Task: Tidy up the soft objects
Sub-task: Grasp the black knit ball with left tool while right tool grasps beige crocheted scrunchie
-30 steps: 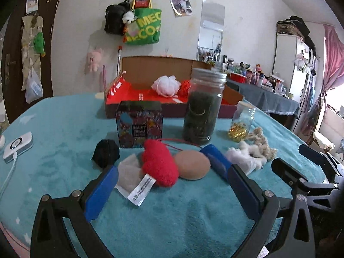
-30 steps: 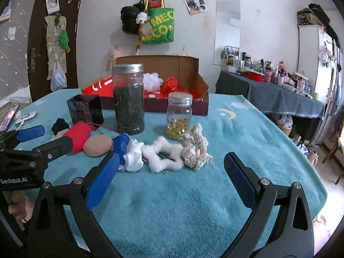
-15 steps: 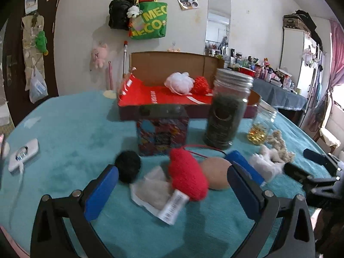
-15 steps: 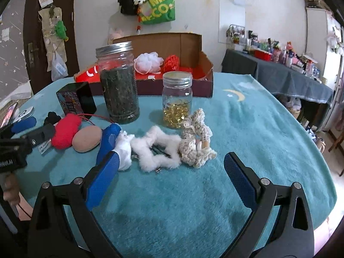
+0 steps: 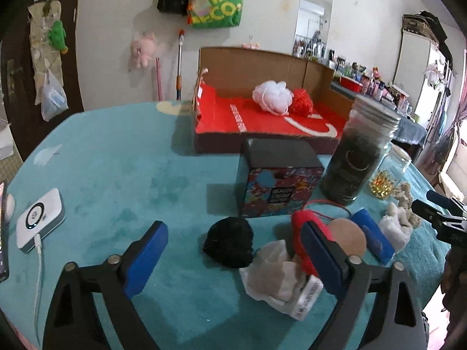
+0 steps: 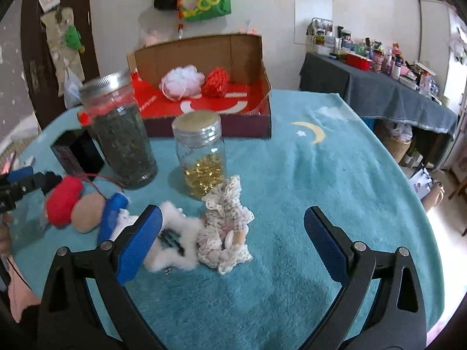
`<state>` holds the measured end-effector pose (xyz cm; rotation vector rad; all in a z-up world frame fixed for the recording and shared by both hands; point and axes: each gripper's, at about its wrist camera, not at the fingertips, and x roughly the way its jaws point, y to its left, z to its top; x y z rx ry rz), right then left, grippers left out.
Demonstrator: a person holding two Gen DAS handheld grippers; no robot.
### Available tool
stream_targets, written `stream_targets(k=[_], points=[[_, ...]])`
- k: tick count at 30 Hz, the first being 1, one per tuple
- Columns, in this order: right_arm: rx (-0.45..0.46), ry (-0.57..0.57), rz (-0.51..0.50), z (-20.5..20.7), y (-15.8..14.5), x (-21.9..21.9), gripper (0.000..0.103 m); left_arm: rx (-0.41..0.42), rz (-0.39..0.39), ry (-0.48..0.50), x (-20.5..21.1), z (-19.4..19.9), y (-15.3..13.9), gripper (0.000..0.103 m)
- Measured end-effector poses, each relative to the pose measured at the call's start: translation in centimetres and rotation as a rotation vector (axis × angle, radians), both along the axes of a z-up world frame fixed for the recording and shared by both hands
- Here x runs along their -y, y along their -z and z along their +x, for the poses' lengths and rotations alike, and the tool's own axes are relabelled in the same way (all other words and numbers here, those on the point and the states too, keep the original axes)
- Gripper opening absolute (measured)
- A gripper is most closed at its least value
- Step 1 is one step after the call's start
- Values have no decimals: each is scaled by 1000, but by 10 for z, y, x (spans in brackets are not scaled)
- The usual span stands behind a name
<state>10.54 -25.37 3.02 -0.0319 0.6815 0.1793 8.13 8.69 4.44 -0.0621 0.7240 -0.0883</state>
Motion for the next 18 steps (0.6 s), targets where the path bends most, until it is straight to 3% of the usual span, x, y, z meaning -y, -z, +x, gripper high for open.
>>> stream_targets(k=[3,4,5,6,8,9,12,18], points=[[-29,4,9,7,4,2,98,-54,14,8,-2,9,10,60],[-47,-3,22,9,5,3,93,-83,9,16,-3,12,15,47],[-60,-9,30,11,7,3,73,-109,-11,21,-5,15,21,36],[-89,-10,39,15,10,4,49,-121,-25,20,-7,16,24,36],[-154,-36,92,22,19,8,32,-102,-22,22,-8,14,23,30],[-171,-58,141,22,22,11,30,-99,-19,23,-8,13,21,29],[-138,-59,156,17,16,13,24,-65,-10,11,-8,8,13,27],[-43,-68,167,-1,-6,13,24,27,-8,70,9,-10,-13,27]])
